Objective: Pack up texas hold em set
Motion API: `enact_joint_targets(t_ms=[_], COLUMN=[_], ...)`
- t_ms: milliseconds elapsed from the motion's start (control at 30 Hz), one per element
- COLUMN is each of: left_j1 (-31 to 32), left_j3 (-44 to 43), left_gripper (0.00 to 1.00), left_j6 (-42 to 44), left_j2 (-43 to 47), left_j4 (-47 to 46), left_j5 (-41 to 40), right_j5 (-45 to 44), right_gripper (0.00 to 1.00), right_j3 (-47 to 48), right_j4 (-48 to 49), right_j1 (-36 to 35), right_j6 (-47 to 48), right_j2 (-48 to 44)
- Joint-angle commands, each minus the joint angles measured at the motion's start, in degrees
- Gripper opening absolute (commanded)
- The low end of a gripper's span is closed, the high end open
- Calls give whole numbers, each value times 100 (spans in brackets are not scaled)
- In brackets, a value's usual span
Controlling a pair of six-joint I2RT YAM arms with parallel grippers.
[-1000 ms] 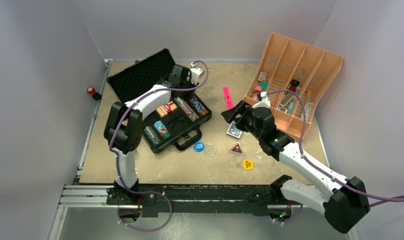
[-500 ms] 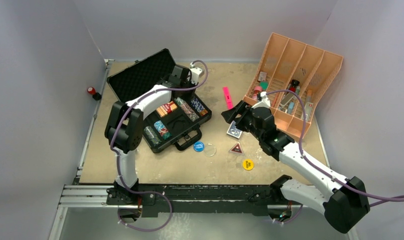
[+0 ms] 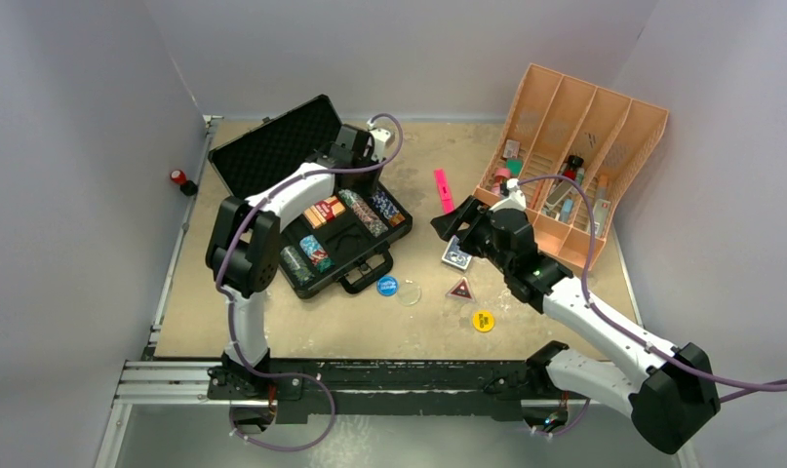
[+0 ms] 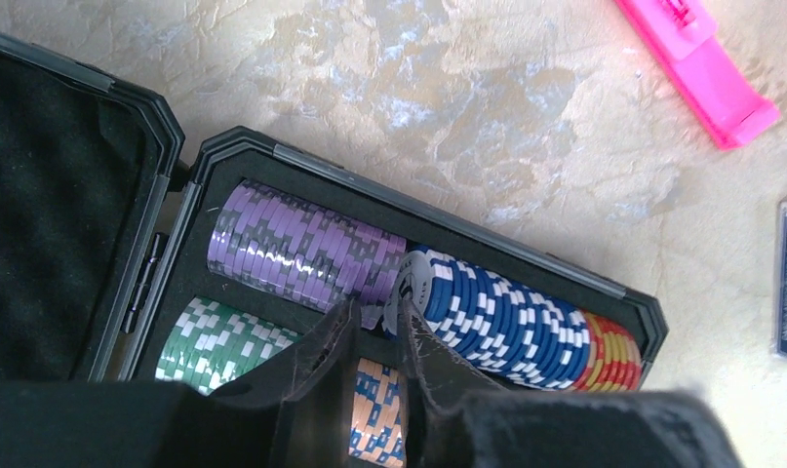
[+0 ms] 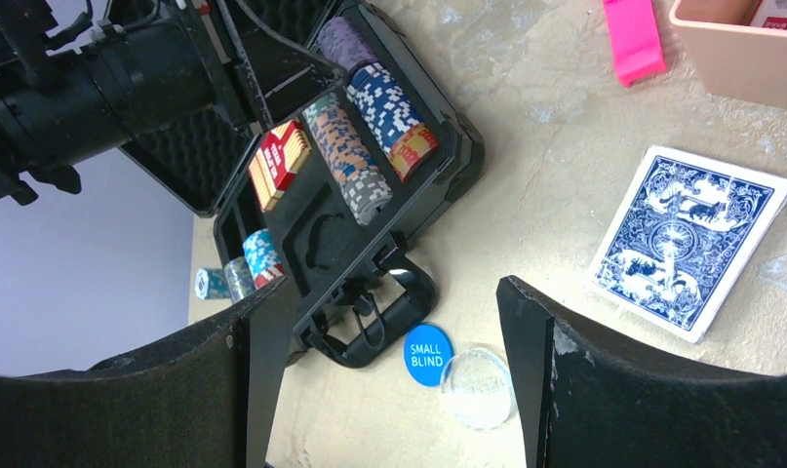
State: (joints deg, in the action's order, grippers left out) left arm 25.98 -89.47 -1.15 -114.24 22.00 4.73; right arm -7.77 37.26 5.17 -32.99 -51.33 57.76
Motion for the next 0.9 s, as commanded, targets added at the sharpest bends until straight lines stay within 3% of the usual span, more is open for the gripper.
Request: enact_joint_targets(t_ms=[0, 167, 400, 867], left_j1=[-31, -31, -23, -22], left_j3=[-360, -272, -262, -305], left_gripper=[22, 23, 8, 0], left_j6=[-424, -600, -632, -579], left_j2=[302, 303, 102, -268], left_j4=[-91, -162, -64, 241], left_j5=[112, 363, 499, -363], right_j5=[62, 108, 101, 74], right_gripper=[78, 78, 78, 77], right_j3=[74, 45, 41, -25], right_j4=[284, 318, 301, 226], right_j1=[5, 1, 10, 11], right_j6=[89, 61, 50, 24], right_j2=[-32, -6, -25, -124])
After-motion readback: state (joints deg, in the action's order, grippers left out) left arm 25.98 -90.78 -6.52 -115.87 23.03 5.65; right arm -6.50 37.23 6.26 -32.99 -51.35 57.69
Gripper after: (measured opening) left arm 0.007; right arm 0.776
